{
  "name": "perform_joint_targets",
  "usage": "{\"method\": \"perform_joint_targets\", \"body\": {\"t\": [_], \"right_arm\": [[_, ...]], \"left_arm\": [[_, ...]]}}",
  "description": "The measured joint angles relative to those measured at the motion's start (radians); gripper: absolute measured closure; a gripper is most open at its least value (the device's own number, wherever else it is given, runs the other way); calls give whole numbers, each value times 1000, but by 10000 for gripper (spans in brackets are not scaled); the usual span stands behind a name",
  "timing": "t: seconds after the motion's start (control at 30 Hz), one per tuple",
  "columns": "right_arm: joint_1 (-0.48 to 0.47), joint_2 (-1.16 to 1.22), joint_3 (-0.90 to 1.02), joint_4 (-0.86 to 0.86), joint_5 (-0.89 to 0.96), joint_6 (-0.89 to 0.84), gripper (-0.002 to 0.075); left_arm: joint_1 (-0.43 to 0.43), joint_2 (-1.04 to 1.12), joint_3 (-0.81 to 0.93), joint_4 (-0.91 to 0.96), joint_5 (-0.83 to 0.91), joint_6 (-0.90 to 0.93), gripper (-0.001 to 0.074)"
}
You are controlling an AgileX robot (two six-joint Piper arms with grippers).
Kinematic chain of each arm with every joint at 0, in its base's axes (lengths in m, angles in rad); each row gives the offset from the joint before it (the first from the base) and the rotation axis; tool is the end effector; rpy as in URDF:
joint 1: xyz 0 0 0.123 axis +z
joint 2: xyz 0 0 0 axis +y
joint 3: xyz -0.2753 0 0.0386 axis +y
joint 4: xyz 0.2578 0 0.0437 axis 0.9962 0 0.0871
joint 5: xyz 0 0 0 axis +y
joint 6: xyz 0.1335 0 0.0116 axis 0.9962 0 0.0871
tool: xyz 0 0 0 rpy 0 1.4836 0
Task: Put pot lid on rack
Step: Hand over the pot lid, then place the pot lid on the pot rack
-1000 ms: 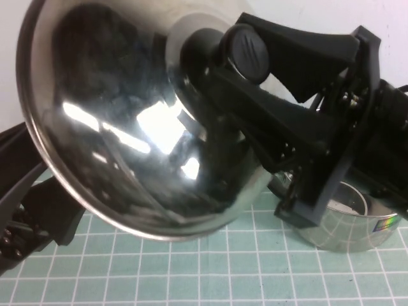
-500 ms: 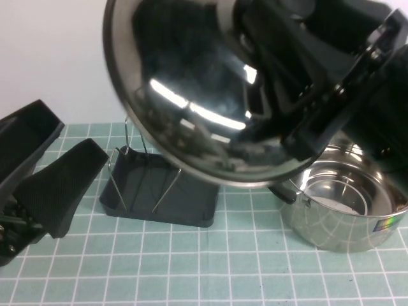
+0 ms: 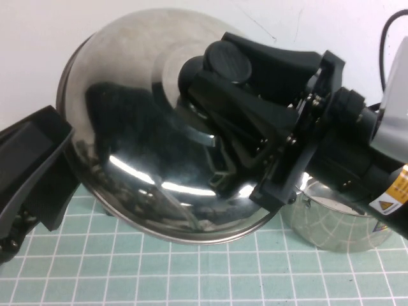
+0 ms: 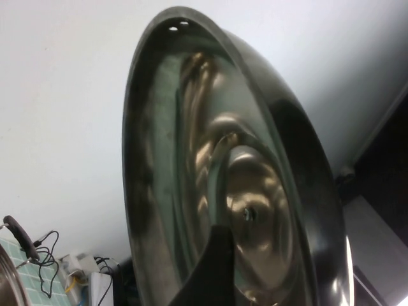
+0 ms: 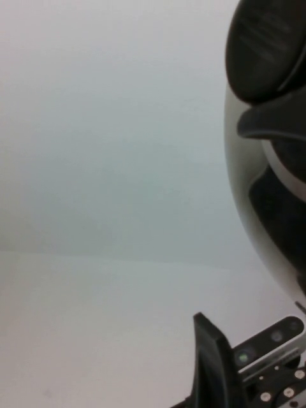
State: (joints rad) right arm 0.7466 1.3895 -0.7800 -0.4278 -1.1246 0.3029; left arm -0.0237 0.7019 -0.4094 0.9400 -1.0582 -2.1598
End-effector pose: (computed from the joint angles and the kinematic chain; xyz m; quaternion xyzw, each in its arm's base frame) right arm 0.2080 0.2608 0.3554 -0.3070 0.3971 0.4403 0.7444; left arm 0.1503 -0.0979 0.3517 -0.0588 0.5431 -0.7088 0.4463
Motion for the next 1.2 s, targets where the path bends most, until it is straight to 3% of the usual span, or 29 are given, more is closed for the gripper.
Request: {"method": "perform_joint_targets", "body": {"t": [0.23,0.33,0.4,0.57,0.63,0.93,1.07,1.2], "right_arm": [[20,68,-58,-45,-1,8,371],[21,88,-89,-74,-4,8,371],[21,92,-99,-88,-6,10,371],[22,92,-100,-96,-14,12,371],[22,95,-100,-97,-7,23,370],[22,99,-100,-103,-9,65,352],[22,99,-108,-88,-28,133,188],[22,99,-110,-37,-31,159,95]], "left_arm": [[0,0,0,4,4,4,46],[0,0,0,8,6,-7,95],[0,0,0,9,6,-9,178],[0,0,0,12,9,-15,524],[0,0,0,0,-12,-3,613],[0,0,0,-7,-39,12,638],[0,2,2,28,-8,12,700],[0,2,-24,39,-2,12,704]]}}
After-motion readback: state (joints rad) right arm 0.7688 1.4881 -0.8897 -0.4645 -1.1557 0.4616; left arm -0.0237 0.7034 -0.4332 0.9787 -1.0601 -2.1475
